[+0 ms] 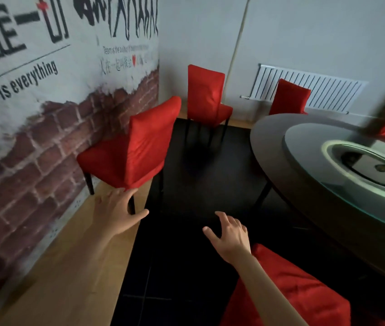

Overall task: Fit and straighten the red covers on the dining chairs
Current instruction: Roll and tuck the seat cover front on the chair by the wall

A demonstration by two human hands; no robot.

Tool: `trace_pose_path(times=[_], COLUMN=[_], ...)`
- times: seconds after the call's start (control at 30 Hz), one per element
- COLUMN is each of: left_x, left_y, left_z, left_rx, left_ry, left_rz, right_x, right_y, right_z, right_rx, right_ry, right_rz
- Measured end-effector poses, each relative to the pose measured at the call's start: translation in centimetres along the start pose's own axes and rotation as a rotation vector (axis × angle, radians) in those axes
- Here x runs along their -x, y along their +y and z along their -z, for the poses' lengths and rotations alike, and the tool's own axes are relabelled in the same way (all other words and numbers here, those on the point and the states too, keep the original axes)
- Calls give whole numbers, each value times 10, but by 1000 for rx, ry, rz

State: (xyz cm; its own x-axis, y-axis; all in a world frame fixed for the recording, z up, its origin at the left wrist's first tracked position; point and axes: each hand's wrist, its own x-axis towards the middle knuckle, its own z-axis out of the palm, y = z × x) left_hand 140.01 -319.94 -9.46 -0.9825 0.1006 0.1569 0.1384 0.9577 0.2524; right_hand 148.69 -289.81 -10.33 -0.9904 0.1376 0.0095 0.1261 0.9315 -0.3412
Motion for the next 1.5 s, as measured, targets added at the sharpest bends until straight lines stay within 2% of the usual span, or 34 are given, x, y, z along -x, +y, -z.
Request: trace_pose_path(times=[0.23,0.5,0.77,0.97,1.1,1.2,1.4,1.5], left_x=[-113,-268,-420,-491,-527,-546,-573,-577], left_y=[-27,10,41,18,-11,-25,-18,-17], left_z=[-8,-43,-60,-78,-95,-106,-115,-120], left_rx=[-33,-91,-93,-73,-5,7,-54,-108], left_ry=[13,7,42,60,110,76,12,-23], left_rz=[-1,-56,0,114,276,408,509,543], right_x=[-109,-282,-459,-565,-628,-671,-733,-761], right_y=[-40,-25,-23,-57,-91,-119,-162,-170], right_z=[-17,-12,3,-10,-18,-27,-43,-57], right_rx=[-14,8,26,4,7,31,67,167], right_ry=[-40,-4,-35,-85,-80,-108,-159,-242], right_rz=[36,61,143,254,366,445,573,646])
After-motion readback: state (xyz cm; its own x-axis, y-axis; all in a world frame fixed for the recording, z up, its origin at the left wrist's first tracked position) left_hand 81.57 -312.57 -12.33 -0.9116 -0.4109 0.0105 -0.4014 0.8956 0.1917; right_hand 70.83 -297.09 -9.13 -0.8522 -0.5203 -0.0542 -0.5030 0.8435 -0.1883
